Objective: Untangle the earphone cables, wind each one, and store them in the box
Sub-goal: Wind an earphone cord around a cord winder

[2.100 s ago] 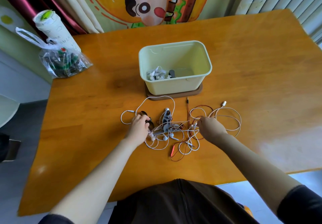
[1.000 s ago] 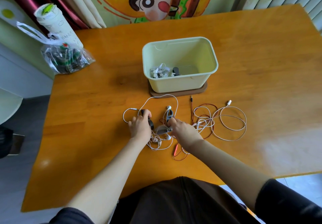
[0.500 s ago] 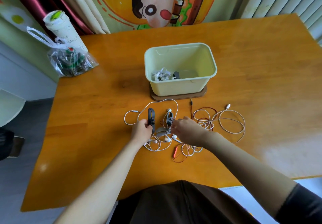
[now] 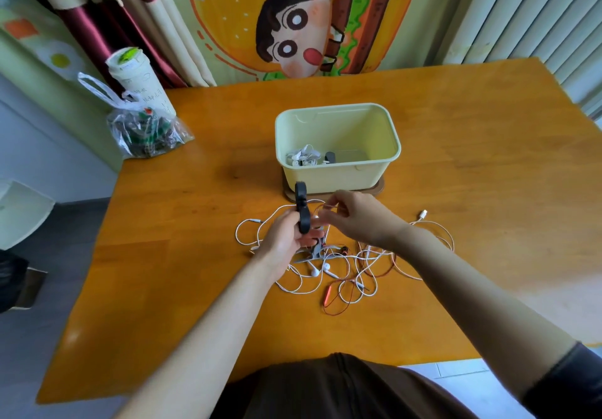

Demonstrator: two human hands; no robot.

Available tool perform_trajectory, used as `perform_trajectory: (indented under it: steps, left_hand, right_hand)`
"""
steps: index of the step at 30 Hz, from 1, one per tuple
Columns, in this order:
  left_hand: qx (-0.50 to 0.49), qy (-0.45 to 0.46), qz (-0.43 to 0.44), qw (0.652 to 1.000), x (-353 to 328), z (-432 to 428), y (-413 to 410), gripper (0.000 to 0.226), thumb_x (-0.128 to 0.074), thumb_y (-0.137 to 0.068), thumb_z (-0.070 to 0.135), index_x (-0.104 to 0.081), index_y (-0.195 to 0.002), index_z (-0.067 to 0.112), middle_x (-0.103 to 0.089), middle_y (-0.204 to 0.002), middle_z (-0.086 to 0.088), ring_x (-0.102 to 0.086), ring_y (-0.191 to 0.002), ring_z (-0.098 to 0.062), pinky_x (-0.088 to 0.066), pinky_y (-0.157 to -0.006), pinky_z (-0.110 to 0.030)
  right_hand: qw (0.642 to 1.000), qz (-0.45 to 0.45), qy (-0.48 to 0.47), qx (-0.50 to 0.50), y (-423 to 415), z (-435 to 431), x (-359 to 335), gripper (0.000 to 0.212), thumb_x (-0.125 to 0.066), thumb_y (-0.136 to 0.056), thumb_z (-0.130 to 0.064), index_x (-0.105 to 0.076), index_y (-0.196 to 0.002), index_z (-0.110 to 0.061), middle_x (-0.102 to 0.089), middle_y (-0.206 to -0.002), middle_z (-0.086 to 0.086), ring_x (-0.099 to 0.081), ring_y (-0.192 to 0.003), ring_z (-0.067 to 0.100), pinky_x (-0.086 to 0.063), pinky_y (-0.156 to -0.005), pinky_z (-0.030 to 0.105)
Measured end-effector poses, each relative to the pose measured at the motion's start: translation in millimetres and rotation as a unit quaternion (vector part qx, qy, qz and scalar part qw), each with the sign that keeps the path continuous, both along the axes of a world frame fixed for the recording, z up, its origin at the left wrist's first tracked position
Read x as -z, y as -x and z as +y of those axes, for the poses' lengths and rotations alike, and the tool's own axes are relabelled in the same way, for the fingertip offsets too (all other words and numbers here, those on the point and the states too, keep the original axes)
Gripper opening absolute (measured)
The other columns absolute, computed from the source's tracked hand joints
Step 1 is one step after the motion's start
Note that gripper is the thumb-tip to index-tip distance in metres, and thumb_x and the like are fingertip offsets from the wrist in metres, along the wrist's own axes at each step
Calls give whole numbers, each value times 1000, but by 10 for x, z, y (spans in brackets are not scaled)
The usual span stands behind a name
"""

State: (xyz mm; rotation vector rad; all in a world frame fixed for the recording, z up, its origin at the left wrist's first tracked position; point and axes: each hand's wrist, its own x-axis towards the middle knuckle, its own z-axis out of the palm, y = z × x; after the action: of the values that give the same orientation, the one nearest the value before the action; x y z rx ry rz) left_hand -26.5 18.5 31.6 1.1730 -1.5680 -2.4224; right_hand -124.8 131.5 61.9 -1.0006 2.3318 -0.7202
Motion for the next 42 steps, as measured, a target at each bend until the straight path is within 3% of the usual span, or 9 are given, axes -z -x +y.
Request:
perform_trajectory:
  steps: [4, 8, 13, 18, 23, 25, 27, 36, 42]
  left_hand:
    - [-77, -75, 33, 994, -103, -18, 95, 21, -32, -103, 12, -50, -93, 12, -69, -96, -12, -62, -80, -22, -47, -69, -28]
    - [-85, -40, 26, 995, -164, -43, 118, 22, -36, -101, 11, -54, -89, 12, -68, -89, -7, -58, -77, -18, -44, -67, -27]
    - [-52, 26, 20, 998, -156, 52, 118, 27, -39, -99, 6, -59, -82, 13, -64, -76, -2, -56, -74, -15, -40, -65, -25]
    - [74, 67, 37, 994, -180, 176, 22, 29, -37, -100, 9, -61, -84, 12, -65, -83, -5, -58, -90, -21, -43, -91, -36]
    - [149, 108, 20, 983, -183, 308, -58, 26, -37, -100, 13, -62, -105, 18, -66, -99, -4, -57, -104, -19, -42, -92, -31]
    - [158, 123, 10, 980, -158, 311, -74, 27, -38, -100, 14, -60, -115, 19, -65, -109, -5, -55, -109, -20, -41, -89, -28]
    - [148, 125, -5, 981, -134, 293, -81, 26, -38, -100, 14, -62, -107, 20, -65, -114, -10, -55, -112, -23, -41, -95, -31]
    - [67, 125, -34, 989, -77, 175, -36, 27, -37, -100, 13, -63, -97, 15, -66, -96, -3, -58, -109, -26, -40, -105, -46]
    - [32, 132, -31, 990, -31, 176, -28, 27, -43, -99, 7, -65, -88, 17, -69, -90, -11, -66, -86, -25, -53, -91, -44]
  right_hand:
    - [999, 25, 26, 0, -56, 52, 37, 29, -43, -98, -21, -67, -90, -7, -64, -81, 5, -55, -70, 20, -47, -64, 36]
    - [998, 14, -63, -15, -51, 161, 92, 29, -41, -99, -20, -67, -91, -13, -62, -79, 2, -52, -62, 15, -42, -58, 28]
    - [997, -51, -57, 12, -119, 165, 191, 33, -33, -102, -20, -60, -110, -3, -66, -103, 9, -62, -93, 24, -52, -84, 37]
    - [957, -240, 59, 150, -178, 42, 158, 59, -24, -102, -41, -63, -100, 4, -67, -99, 20, -63, -92, 28, -49, -92, 41]
    - [895, -373, 116, 213, -169, 56, 129, 44, -38, -101, -33, -61, -94, 4, -63, -81, 10, -62, -75, 19, -53, -74, 25]
    - [895, -376, 120, 209, -156, 83, 139, 38, -43, -100, -28, -63, -87, 1, -64, -76, 7, -62, -70, 14, -53, -69, 22]
    - [892, -376, 127, 215, -144, 105, 160, 33, -45, -99, -25, -64, -87, -1, -64, -78, 9, -61, -70, 13, -54, -72, 23]
    - [918, -328, 117, 188, -152, 155, 169, 32, -41, -100, -22, -60, -81, -5, -61, -81, 12, -58, -79, 21, -52, -87, 35]
    - [905, -298, 195, 235, -179, 161, 133, 25, -38, -101, -15, -59, -88, -7, -50, -72, 5, -52, -69, 15, -51, -70, 23]
